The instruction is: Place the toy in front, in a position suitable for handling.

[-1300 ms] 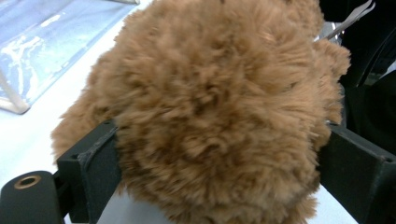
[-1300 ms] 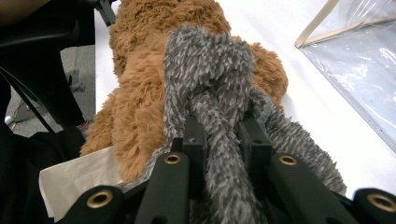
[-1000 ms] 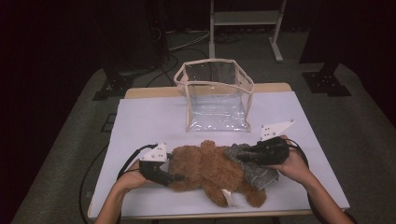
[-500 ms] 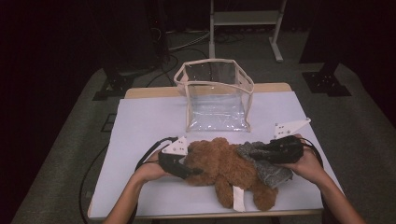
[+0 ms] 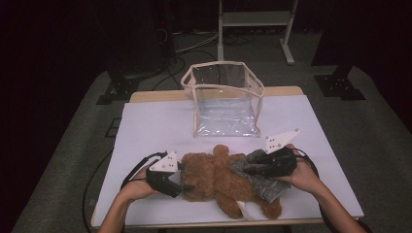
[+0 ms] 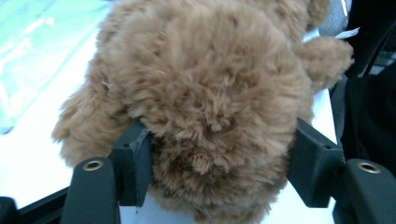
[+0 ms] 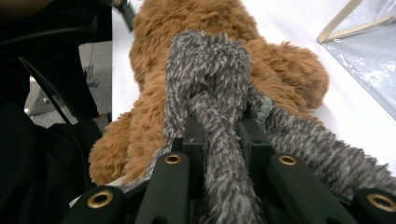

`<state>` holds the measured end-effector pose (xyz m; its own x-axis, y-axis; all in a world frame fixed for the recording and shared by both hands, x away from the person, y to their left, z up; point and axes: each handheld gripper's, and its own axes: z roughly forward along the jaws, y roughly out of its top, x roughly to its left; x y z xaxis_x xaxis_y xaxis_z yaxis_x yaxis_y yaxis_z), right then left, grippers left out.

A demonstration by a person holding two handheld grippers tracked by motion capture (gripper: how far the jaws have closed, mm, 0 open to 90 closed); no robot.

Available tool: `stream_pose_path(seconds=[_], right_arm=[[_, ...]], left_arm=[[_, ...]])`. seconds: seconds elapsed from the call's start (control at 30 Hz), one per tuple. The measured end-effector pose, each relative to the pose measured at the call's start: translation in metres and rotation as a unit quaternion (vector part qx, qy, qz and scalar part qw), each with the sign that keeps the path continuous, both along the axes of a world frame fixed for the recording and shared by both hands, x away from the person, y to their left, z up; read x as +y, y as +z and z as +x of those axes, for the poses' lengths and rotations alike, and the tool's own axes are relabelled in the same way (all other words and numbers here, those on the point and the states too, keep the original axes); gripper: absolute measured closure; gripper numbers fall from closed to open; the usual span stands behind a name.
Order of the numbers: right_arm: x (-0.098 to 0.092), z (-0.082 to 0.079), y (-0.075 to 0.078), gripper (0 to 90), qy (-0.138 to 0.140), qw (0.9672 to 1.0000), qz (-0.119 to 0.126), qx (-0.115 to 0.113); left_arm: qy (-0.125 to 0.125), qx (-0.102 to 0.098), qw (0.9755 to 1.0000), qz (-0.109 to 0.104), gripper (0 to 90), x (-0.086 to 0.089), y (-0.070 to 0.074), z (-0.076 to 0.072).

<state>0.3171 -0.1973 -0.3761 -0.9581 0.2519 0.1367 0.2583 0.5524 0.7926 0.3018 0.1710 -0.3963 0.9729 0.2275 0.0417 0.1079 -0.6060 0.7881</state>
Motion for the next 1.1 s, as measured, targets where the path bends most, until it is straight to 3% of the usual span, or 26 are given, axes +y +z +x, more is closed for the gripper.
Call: stream_pose_path(seconds=[0.1,0.2,0.23,0.33,0.47,0.57,0.67,0.73,0.9,1.0,1.1], right_arm=[[-0.002,-0.004,-0.001,75.4,-0.001,1.0,-0.001,-0.003],[-0.004,-0.007,-0.003,75.4,0.0,1.0,0.003,0.0],[-0.005,-0.007,-0.003,75.4,0.001,1.0,0.004,-0.002],[-0.007,-0.009,-0.002,75.3,0.0,1.0,0.005,-0.004],[-0.012,-0.008,0.009,75.0,-0.012,0.9998,0.003,-0.018],[0.002,-0.002,0.021,74.9,-0.014,0.9992,0.0,-0.038],[0.021,0.004,0.02,74.7,0.004,0.9992,-0.007,-0.04],[0.024,0.006,0.018,74.6,0.01,0.9993,-0.008,-0.036],[0.001,0.002,0.013,74.5,-0.012,0.9996,-0.006,-0.023],[-0.014,-0.001,0.009,74.5,-0.026,0.9995,0.0,-0.016],[-0.013,-0.001,0.01,74.6,-0.027,0.9995,-0.004,-0.016]], left_arm=[[-0.005,-0.007,0.9998,-0.015,31.6,-0.004,0.009,0.005],[-0.021,-0.023,0.9994,-0.017,29.3,-0.019,0.017,0.01],[-0.026,-0.022,0.9992,-0.019,29.1,-0.024,0.018,0.013],[-0.036,-0.01,0.9993,0.002,32.9,-0.036,0.017,0.015],[-0.039,0.004,0.9992,0.011,37.7,-0.036,0.014,0.011],[-0.047,0.002,0.9987,0.017,37.8,-0.036,0.014,0.005],[-0.048,-0.001,0.9984,0.03,38.2,-0.034,0.014,0.002],[-0.046,0.0,0.9984,0.031,38.4,-0.033,0.015,0.002],[-0.052,-0.006,0.9981,0.033,38.3,-0.033,0.016,-0.001],[-0.059,-0.025,0.9976,0.026,36.2,-0.035,0.021,0.0],[-0.061,-0.025,0.9973,0.032,35.8,-0.042,0.024,0.002]])
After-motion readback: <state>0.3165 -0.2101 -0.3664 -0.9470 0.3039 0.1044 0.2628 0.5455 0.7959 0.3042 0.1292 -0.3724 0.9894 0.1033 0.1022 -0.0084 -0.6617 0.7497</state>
